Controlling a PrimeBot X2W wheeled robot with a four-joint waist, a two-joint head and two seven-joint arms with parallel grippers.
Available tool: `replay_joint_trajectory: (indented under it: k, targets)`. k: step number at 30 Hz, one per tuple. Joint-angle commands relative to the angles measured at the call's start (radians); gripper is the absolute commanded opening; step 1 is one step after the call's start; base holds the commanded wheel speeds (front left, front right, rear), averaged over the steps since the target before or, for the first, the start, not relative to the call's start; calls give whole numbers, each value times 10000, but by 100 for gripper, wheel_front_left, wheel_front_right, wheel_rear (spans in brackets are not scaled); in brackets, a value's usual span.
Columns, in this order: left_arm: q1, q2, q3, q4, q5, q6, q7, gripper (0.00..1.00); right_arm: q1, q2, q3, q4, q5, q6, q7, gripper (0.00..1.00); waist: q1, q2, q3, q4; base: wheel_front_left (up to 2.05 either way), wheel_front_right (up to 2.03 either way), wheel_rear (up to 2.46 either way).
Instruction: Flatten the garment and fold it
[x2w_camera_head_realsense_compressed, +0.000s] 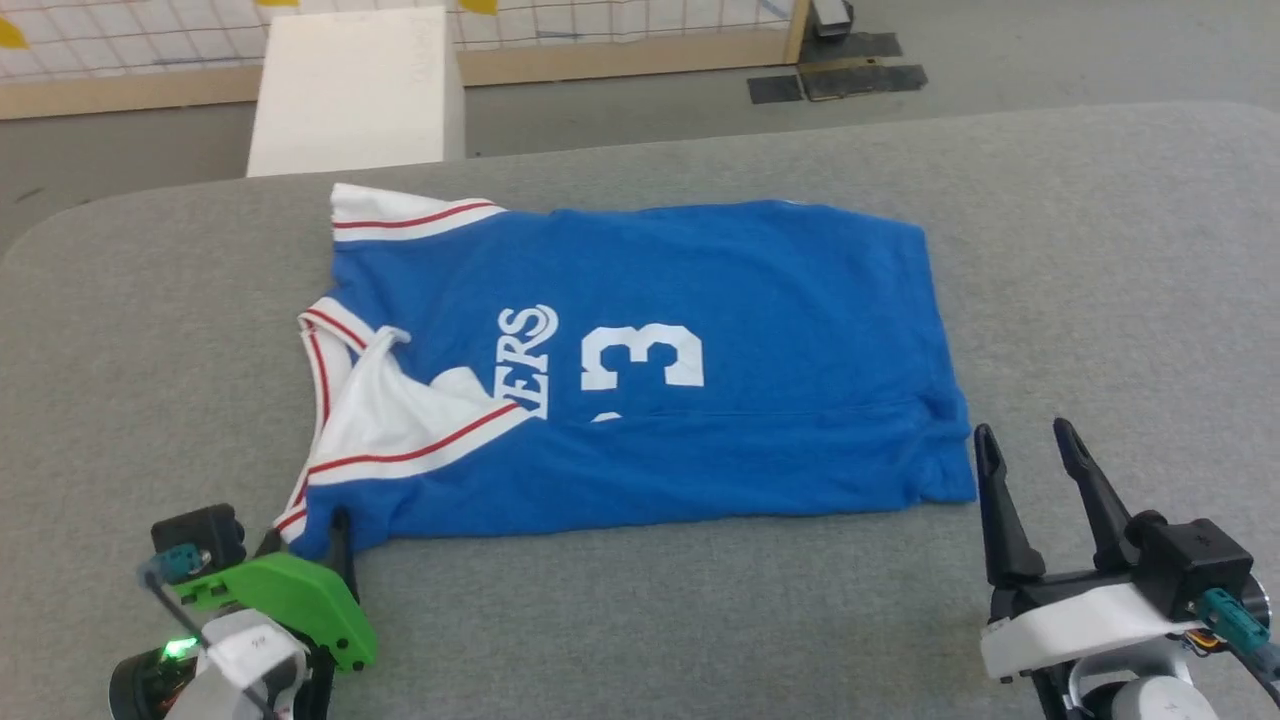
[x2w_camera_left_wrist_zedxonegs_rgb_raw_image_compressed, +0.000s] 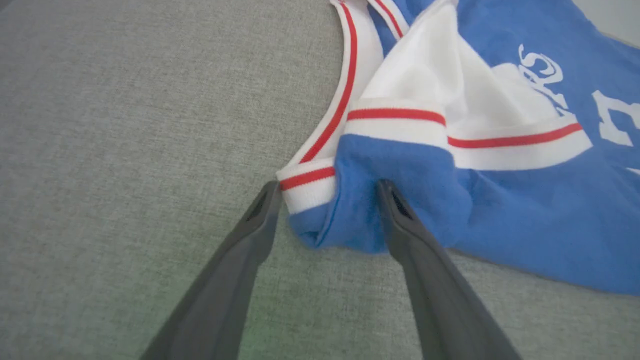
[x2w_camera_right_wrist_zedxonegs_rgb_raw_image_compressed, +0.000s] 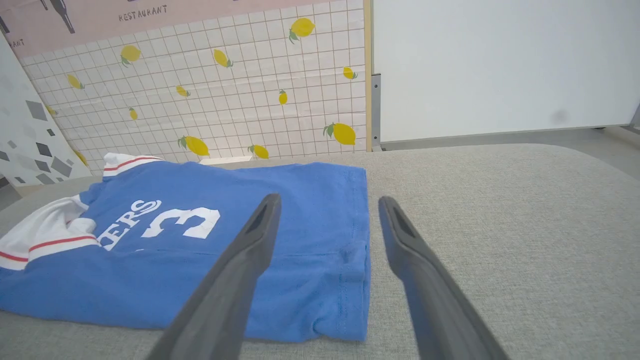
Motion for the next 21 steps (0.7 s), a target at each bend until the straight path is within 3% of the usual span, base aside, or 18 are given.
replay_joint_trajectory:
  k: [1, 4, 7, 8, 9, 17, 21]
  targets:
    - [-190, 83, -25, 216, -89, 241, 375, 100, -129, 26, 65, 54, 65, -15, -98, 100, 0, 55, 69, -168, 0, 0, 0]
    - [-306, 160, -118, 619, -241, 645, 1488, 100, -137, 26, 165, 111, 116, -15, -107, 100, 0, 55, 103, -297, 0, 0, 0]
    - [-323, 162, -288, 720, -574, 714, 2668, 100, -149, 27, 238, 145, 147, -15, -122, 100, 0, 55, 130, -410, 0, 0, 0]
    - [-317, 180, -316, 683, -632, 719, 2869, 55, -149, 27, 244, 151, 138, -15, -127, 100, 0, 55, 134, -432, 0, 0, 0]
    - [-311, 224, -337, 606, -661, 719, 3013, 0, -142, 27, 233, 148, 132, -15, -132, 100, 0, 55, 142, -459, 0, 0, 0]
    - [-157, 313, -327, 53, -788, 527, 2973, 0, -190, 27, -25, 157, 12, -15, 30, 100, 0, 55, 159, -382, 0, 0, 0]
    - [-218, 290, -368, -74, -782, 442, 2869, 0, -673, 27, -318, 674, 25, -15, 1047, 100, 0, 55, 193, -238, 0, 0, 0]
